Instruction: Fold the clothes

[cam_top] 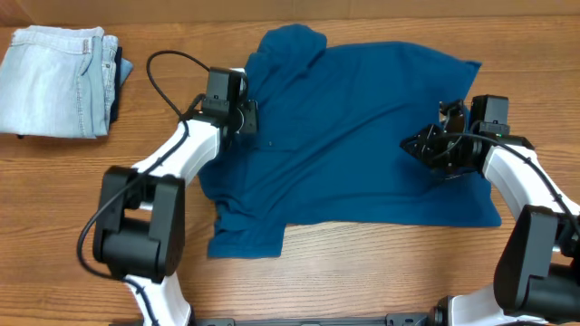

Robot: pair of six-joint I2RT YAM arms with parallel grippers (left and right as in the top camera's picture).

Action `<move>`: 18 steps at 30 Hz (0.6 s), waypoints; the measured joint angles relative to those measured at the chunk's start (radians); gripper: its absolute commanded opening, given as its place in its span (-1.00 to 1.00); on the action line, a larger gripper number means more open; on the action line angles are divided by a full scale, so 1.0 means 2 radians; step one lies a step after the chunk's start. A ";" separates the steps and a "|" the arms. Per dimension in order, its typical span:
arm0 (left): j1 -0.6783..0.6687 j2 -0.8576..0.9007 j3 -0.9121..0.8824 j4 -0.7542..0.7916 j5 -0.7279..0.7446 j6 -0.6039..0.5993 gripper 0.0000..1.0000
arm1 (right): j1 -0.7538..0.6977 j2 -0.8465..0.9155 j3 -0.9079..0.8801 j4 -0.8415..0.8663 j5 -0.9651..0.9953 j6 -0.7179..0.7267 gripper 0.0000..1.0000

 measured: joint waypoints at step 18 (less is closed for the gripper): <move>0.013 0.017 0.019 -0.181 -0.008 -0.038 -0.92 | 0.011 0.000 0.000 -0.023 -0.006 0.000 -0.61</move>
